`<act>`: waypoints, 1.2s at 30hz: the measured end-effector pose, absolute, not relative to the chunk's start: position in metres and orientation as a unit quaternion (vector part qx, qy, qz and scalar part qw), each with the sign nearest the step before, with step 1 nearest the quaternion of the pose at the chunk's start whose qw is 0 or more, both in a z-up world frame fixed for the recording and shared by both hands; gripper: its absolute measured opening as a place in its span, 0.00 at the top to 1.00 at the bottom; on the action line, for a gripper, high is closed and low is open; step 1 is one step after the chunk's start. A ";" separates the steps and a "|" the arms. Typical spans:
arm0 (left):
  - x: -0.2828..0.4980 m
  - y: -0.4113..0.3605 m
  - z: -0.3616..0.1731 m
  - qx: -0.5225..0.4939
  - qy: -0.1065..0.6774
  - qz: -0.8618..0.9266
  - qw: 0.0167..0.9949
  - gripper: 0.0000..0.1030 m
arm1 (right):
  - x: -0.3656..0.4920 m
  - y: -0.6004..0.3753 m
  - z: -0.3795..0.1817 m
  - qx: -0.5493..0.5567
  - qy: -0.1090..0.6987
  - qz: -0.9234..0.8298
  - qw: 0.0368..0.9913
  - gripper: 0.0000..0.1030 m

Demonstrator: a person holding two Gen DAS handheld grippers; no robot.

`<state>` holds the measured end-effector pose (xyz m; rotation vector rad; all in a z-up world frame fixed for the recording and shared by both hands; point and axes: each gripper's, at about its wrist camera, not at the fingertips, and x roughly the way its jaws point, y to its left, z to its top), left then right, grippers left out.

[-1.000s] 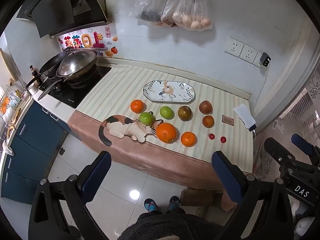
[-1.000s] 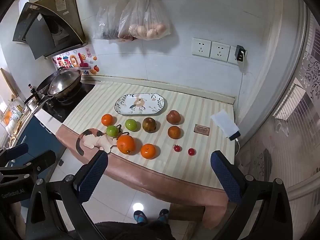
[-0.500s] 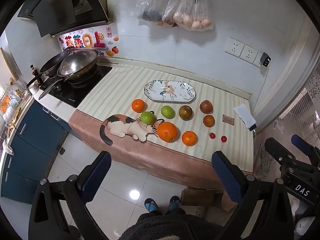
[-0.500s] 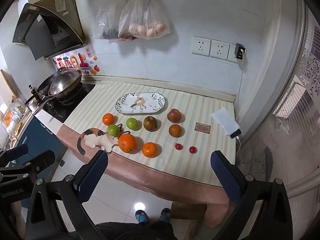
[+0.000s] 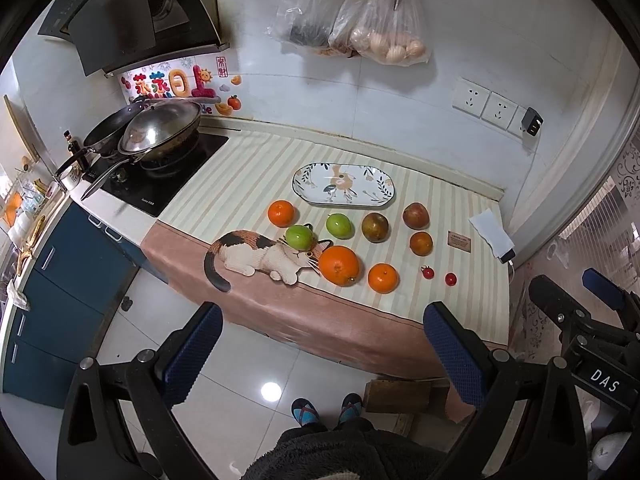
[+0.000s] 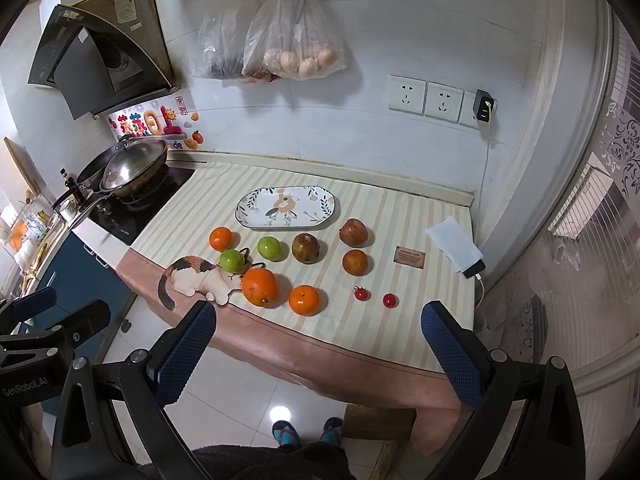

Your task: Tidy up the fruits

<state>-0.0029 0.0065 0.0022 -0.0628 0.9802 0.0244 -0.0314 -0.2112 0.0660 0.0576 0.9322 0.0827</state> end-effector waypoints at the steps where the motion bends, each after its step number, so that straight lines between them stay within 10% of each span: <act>1: -0.004 0.012 0.004 -0.030 0.470 0.012 0.882 0.00 | -0.031 -0.211 0.066 0.028 0.449 0.040 0.892 0.00; 36: 0.005 0.019 0.021 -0.030 0.465 0.013 0.884 0.00 | -0.022 -0.198 0.078 0.032 0.444 0.050 0.894 0.00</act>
